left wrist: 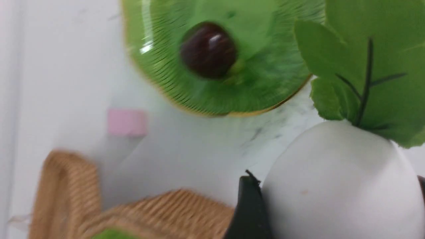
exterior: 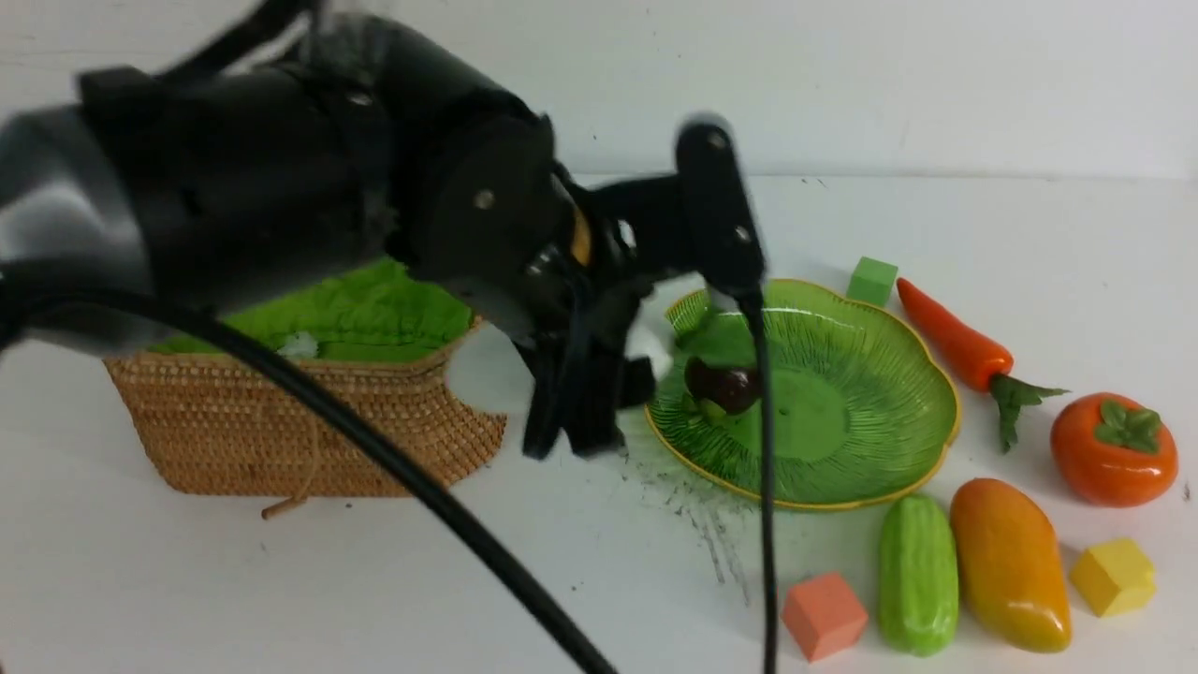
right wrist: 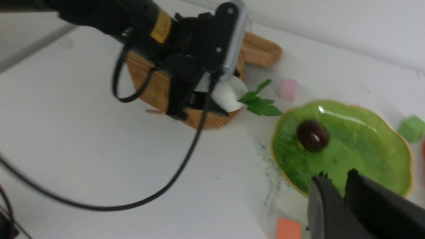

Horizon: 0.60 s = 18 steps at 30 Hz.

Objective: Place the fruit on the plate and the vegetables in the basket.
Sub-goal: Take a daikon with your left arm and place it on the basket on the left.

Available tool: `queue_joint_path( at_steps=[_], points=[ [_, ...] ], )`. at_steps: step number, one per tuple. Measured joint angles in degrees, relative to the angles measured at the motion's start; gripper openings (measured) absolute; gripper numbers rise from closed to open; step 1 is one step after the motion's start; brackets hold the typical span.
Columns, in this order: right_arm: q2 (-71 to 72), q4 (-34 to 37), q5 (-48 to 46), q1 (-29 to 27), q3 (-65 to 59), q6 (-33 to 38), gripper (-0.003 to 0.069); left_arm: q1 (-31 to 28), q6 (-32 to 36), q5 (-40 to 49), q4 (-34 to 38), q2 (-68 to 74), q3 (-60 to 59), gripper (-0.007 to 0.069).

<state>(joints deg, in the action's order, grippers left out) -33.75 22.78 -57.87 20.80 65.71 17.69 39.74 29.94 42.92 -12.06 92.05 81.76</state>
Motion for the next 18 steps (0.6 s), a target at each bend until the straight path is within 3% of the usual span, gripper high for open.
queue_joint_path(
  at_steps=[4,8,11,18],
  points=[
    [0.0,12.3,3.0,0.0,0.0,12.8,0.0104,-7.3,-9.6,0.1,-10.1,-0.2,0.0,0.0521],
    [0.0,19.7,3.0,0.0,0.0,19.9,0.0106,-13.4,-10.5,-0.8,-13.4,2.2,-0.1,0.0521],
    [0.0,21.7,2.9,0.0,0.0,21.6,0.0107,-18.1,-10.5,-2.6,-14.8,4.8,-0.1,0.0521],
    [0.0,21.7,1.8,0.0,0.0,21.6,0.0107,-22.0,-10.5,-2.7,-15.6,6.0,-0.1,0.0526]
  ],
)
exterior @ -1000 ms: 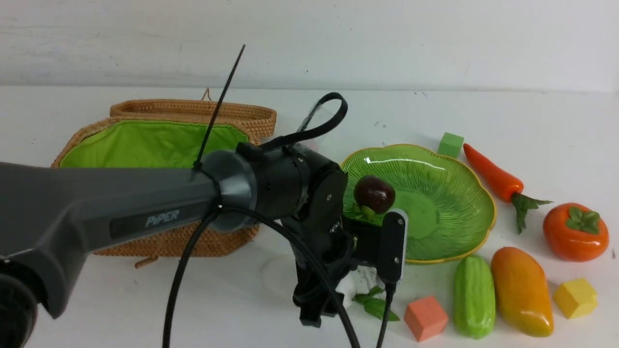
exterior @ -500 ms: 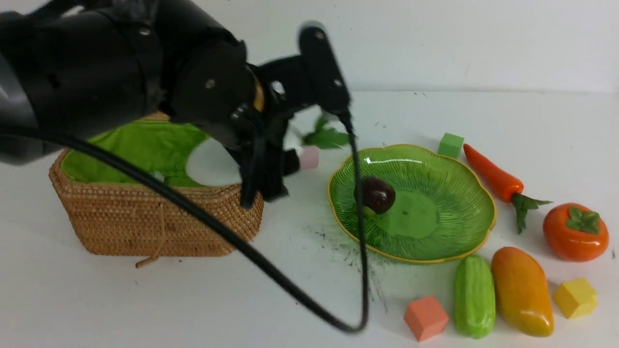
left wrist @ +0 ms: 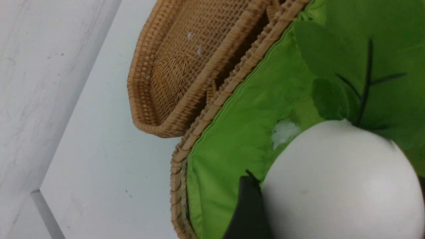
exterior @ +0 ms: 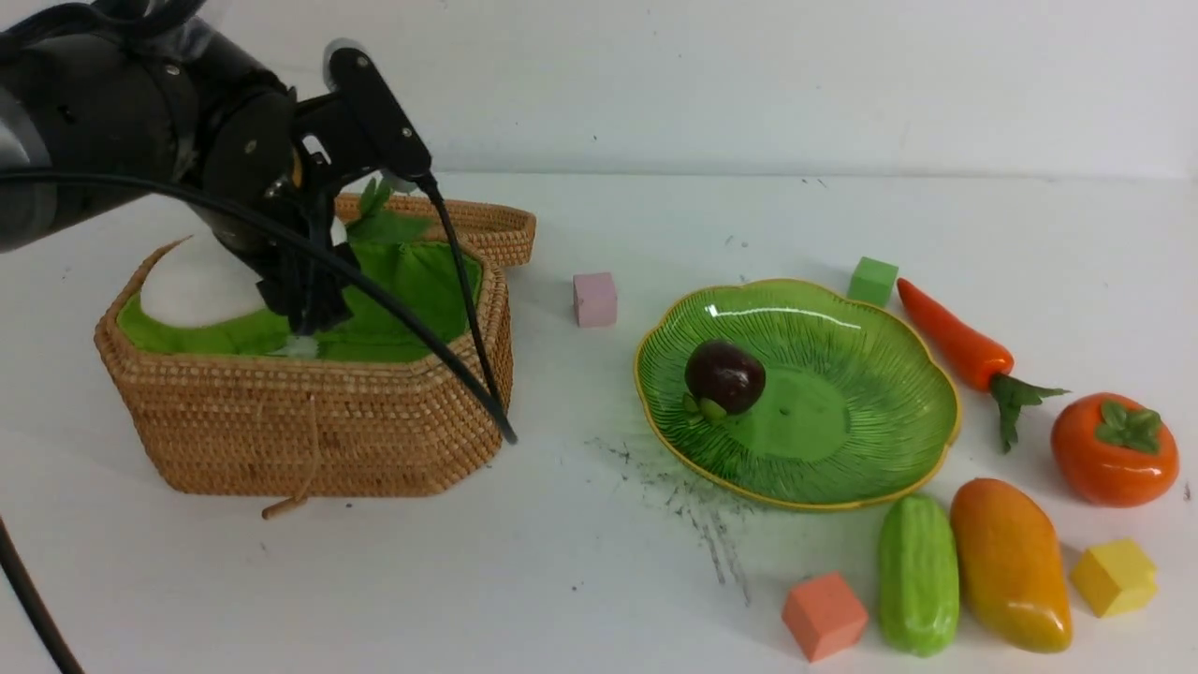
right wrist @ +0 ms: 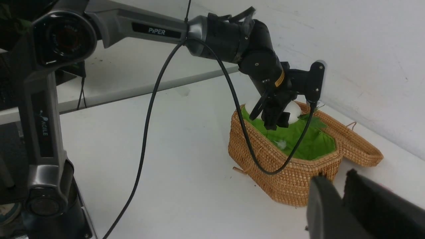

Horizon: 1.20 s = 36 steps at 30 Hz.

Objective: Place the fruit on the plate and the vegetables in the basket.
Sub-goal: Take a daikon with your left arm and place it on the basket on the left, then take a chayote with your right arm and place it on the basket on the left.

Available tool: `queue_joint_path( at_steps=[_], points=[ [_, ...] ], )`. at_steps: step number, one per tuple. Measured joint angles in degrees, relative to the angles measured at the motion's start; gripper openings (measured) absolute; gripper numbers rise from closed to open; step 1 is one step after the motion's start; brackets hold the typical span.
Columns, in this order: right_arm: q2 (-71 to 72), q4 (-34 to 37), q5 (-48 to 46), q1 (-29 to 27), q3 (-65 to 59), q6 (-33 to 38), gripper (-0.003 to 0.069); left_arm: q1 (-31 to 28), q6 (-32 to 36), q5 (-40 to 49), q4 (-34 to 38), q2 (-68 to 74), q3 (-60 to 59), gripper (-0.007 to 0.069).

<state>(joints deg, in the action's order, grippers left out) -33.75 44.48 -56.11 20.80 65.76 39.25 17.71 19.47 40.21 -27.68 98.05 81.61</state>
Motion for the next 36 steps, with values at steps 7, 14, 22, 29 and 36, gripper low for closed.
queue_joint_path(
  at_steps=[7,14,22,29,36],
  points=[
    [0.0,-0.9,-0.3,0.0,0.0,-0.1,0.0110,0.0,0.0,-0.1,0.0,0.0,0.0,0.0605],
    [0.0,-1.5,-0.6,0.0,0.0,-0.8,0.0115,0.4,-0.5,0.7,3.1,-0.9,0.0,0.0561],
    [-0.1,-13.7,-0.9,0.0,0.0,-16.3,0.0118,10.2,-17.0,3.8,15.7,-8.9,0.0,0.0116],
    [-4.4,-27.2,-9.0,0.0,0.0,-31.3,0.0121,21.5,-26.1,8.9,18.2,-16.2,-0.5,-0.0013],
    [-9.7,-30.2,-14.1,0.0,0.0,-34.4,0.0124,27.0,-29.4,7.6,19.4,-26.5,-5.6,-0.0013]
  ],
)
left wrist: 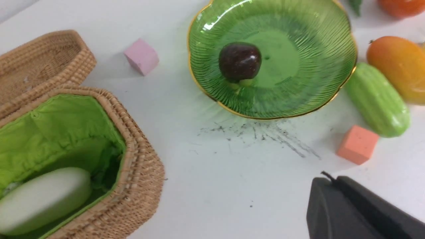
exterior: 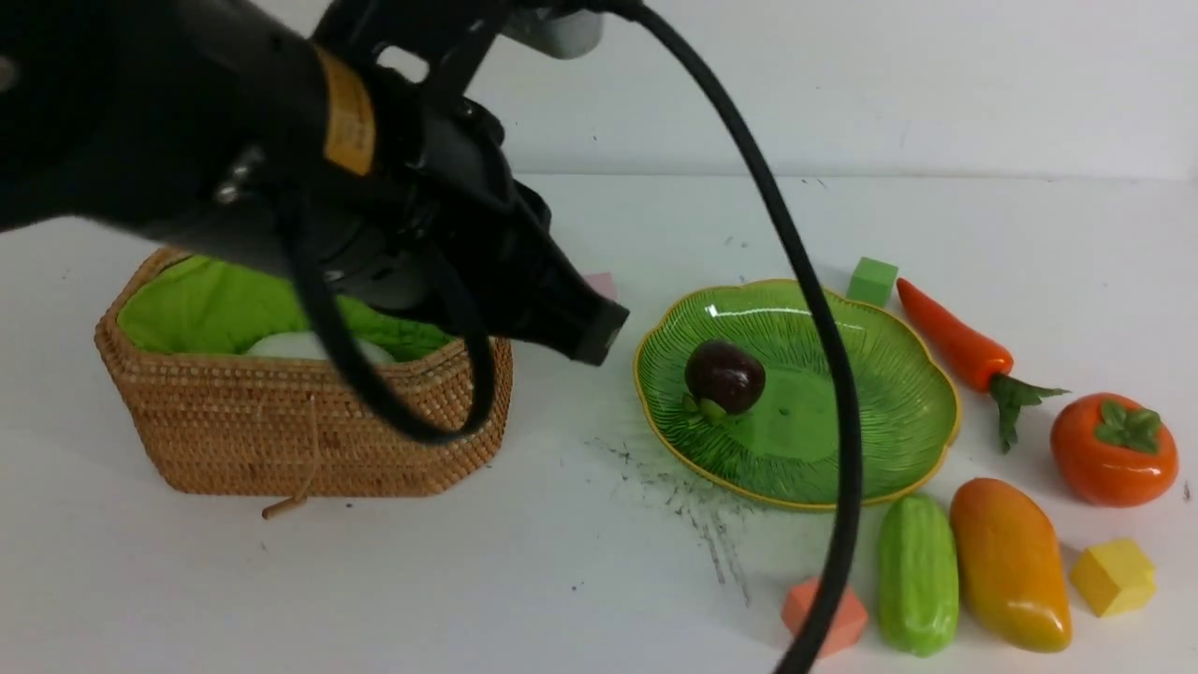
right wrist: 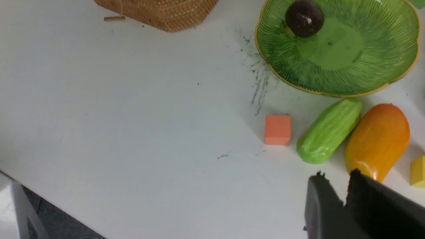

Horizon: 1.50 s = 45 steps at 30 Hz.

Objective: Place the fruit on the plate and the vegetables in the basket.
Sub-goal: Take a chayote with your right arm and place it on the basket on the left.

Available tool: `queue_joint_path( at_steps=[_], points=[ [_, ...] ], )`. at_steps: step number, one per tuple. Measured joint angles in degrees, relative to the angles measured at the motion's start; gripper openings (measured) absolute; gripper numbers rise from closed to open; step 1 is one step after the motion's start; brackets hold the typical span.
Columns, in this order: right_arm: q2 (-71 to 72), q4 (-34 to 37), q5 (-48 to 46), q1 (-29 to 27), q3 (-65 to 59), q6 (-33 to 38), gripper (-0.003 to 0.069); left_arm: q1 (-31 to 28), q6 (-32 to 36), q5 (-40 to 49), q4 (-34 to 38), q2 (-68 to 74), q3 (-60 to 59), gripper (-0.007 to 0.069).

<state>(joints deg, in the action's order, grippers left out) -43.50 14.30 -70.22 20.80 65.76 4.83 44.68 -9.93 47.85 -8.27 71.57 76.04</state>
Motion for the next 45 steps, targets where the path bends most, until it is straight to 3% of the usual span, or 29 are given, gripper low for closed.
queue_joint_path(
  at_steps=[10,19,30,45],
  points=[
    [-15.4,-3.0,-1.8,0.0,0.0,-7.4,0.0128,0.6,-4.3,-10.1,2.0,-23.9,-19.8,-0.0013],
    [-34.7,-3.5,3.9,2.7,0.0,-13.3,0.0162,0.6,-5.9,-13.8,2.9,-40.8,-31.2,-0.0013],
    [-51.7,-9.8,13.0,-1.4,1.9,-25.0,0.0447,0.6,-6.1,-17.0,4.6,-43.0,-31.5,-0.0013],
    [-59.2,-9.9,19.3,-2.1,2.5,-28.6,0.0470,0.6,-5.1,-17.6,6.1,-43.0,-31.5,-0.0013]
  ],
)
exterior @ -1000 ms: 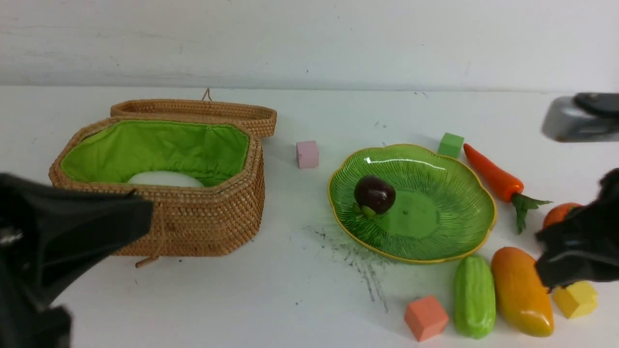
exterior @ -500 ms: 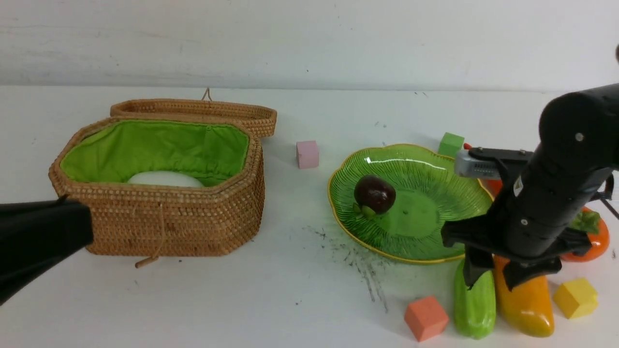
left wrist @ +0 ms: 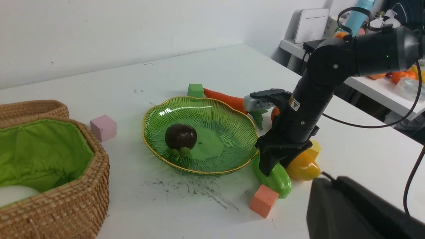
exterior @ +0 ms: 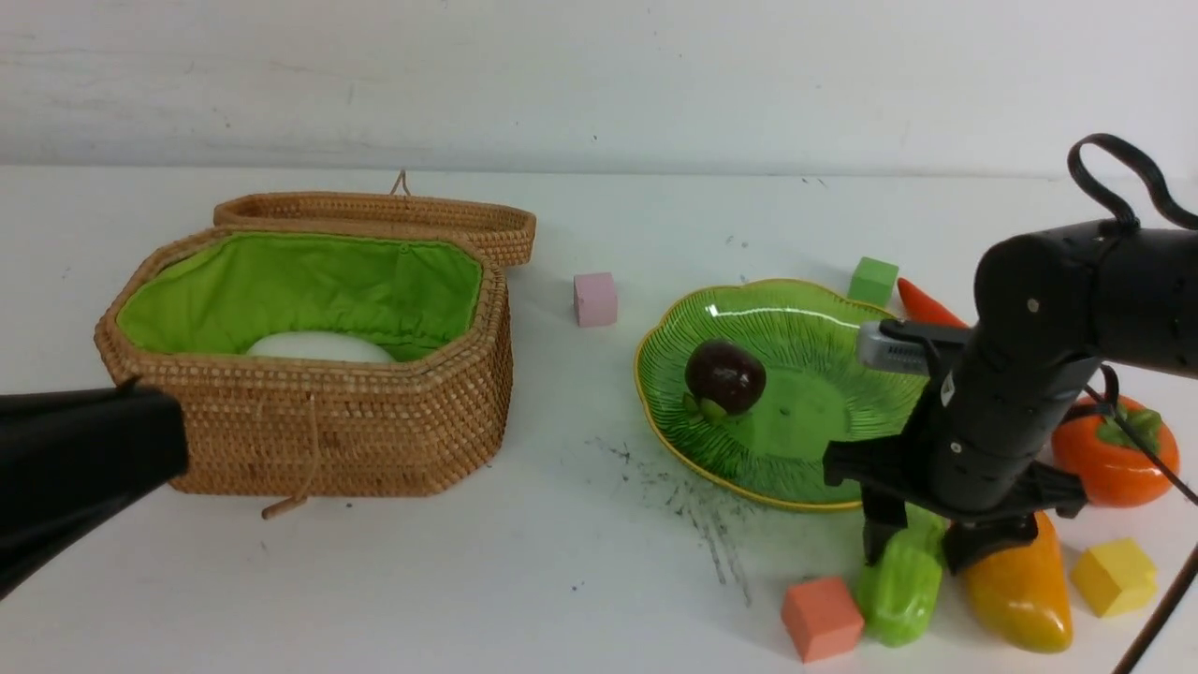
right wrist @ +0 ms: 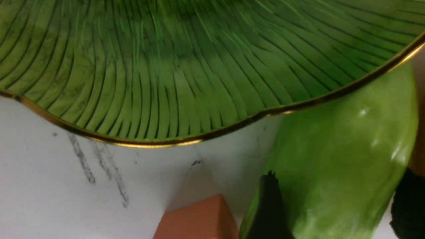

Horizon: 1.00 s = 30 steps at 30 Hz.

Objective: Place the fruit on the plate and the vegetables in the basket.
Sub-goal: Take a chayote with your right arm and place it on the basket on the left.

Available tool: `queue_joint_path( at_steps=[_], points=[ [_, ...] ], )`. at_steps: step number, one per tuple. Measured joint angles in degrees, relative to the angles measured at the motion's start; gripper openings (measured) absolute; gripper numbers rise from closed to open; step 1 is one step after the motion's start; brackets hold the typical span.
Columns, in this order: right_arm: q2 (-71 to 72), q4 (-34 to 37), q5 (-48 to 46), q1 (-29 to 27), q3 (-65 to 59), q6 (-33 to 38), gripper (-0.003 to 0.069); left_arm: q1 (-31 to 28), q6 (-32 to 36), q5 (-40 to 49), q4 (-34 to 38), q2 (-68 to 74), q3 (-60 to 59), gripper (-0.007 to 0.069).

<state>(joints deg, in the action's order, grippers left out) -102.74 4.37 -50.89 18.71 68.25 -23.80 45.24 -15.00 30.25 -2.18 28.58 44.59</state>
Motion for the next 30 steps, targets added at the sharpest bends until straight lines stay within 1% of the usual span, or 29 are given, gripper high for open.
queue_joint_path(
  at_steps=[11,16,19,26,30],
  points=[
    [-0.8,1.5,0.8,-0.1,0.3,-0.3,0.0474,0.0,0.2,0.0,0.2,0.0,0.0,-0.0013],
    [-2.0,3.0,0.4,-0.3,0.7,-0.3,0.0480,0.0,1.4,0.0,0.2,0.0,0.0,-0.0013],
    [-3.3,5.2,0.9,-0.3,0.7,-0.3,0.0491,0.0,1.5,0.0,0.3,0.0,0.0,-0.0013],
    [-4.3,5.4,0.1,-0.2,0.3,-0.3,0.0506,0.0,1.7,0.0,0.4,0.0,0.0,-0.0013],
    [-4.3,5.0,0.3,-0.2,0.3,-0.3,0.0486,0.0,1.8,0.0,0.4,0.0,0.0,-0.0013]
  ],
)
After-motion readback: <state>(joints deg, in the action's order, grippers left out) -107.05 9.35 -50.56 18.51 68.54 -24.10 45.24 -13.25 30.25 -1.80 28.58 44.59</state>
